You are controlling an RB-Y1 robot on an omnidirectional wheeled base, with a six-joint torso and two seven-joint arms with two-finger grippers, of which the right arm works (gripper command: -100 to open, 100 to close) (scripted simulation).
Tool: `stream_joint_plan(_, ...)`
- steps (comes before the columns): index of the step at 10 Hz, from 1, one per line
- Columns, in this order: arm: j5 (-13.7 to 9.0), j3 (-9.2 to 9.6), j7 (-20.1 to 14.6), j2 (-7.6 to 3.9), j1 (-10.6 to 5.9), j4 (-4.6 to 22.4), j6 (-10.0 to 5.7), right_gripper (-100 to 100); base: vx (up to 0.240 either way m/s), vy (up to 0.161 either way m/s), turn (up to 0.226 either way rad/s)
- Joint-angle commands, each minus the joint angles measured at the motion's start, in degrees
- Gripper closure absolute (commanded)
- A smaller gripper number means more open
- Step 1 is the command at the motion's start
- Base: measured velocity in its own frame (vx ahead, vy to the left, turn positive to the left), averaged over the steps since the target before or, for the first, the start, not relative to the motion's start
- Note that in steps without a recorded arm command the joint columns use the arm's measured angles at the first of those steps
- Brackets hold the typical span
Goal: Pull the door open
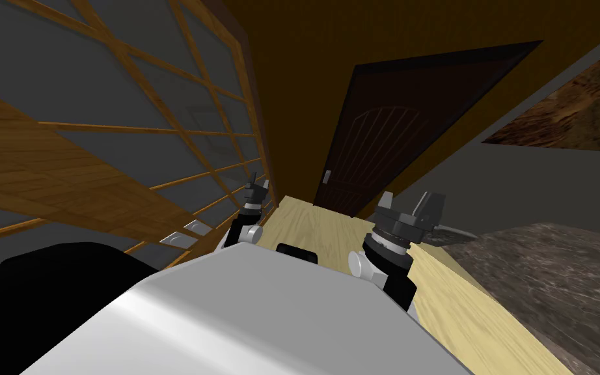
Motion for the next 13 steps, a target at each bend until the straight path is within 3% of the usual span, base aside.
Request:
stream_joint_plan(1,-1.62,0.38,-1.3,-0.75,0.07,0.9,-0.1,-100,0.119,0.0,0.039)
stream_joint_plan(2,-2.09,0.49,-1.67,-0.95,0.09,1.16,-0.14,-100,0.176,-0.009,0.038)
stream_joint_plan(8,-10.22,2.37,-8.19,-4.24,0.42,5.69,-0.66,-100,0.185,-0.002,0.053)
stream_joint_plan(12,-14.0,3.25,-11.22,-5.66,0.57,7.8,-0.9,-100,0.11,-0.006,0.042)
stream_joint_plan(13,-15.96,3.71,-12.79,-6.38,0.66,8.89,-1.03,-100,0.14,-0.011,0.072)
